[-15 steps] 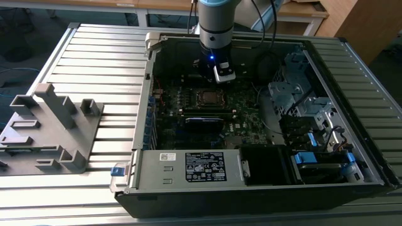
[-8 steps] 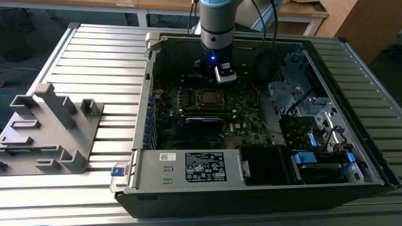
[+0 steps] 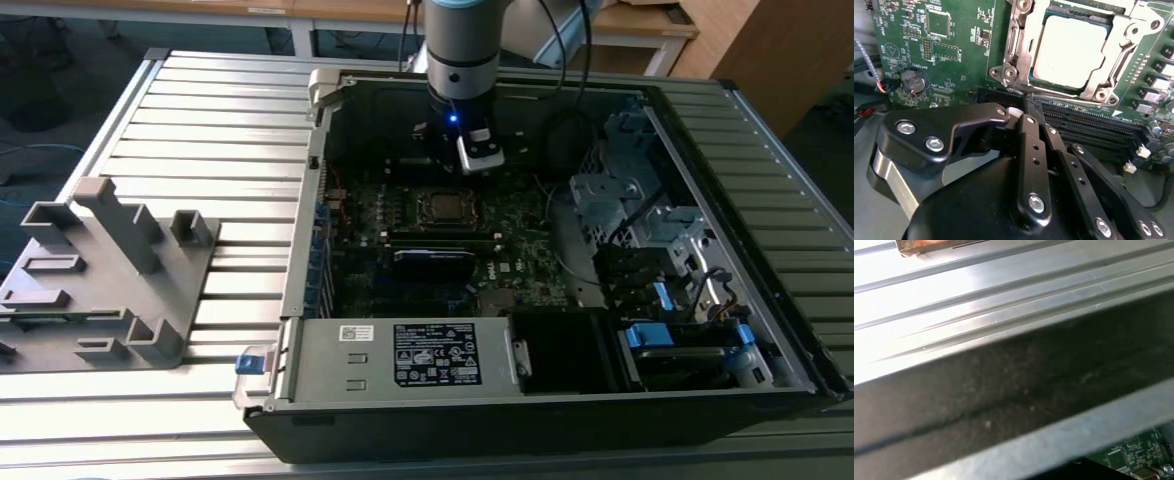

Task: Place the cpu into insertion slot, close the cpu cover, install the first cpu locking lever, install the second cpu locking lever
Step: 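Install the first cpu locking lever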

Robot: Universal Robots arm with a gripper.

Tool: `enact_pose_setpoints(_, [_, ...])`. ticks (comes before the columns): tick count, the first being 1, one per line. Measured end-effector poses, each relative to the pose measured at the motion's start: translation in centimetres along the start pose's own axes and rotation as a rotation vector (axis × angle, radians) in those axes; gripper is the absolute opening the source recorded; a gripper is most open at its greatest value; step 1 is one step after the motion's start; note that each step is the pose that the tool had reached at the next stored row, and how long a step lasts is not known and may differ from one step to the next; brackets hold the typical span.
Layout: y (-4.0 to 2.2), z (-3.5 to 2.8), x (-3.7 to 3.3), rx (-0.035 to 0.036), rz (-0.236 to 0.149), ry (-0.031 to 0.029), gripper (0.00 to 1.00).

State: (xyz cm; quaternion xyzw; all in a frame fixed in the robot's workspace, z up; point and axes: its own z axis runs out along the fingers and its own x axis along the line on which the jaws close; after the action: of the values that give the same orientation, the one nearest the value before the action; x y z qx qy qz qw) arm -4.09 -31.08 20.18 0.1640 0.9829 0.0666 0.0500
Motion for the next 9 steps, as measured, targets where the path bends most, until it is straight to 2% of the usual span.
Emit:
enact_pose_setpoints(6, [0.16, -1.05, -0.08, 0.0000, 0.000, 0.0000, 0.10])
enact_pose_setpoints(9, [0.20, -1.39, -0.11, 0.0001, 0.000, 0.0000, 0.10])
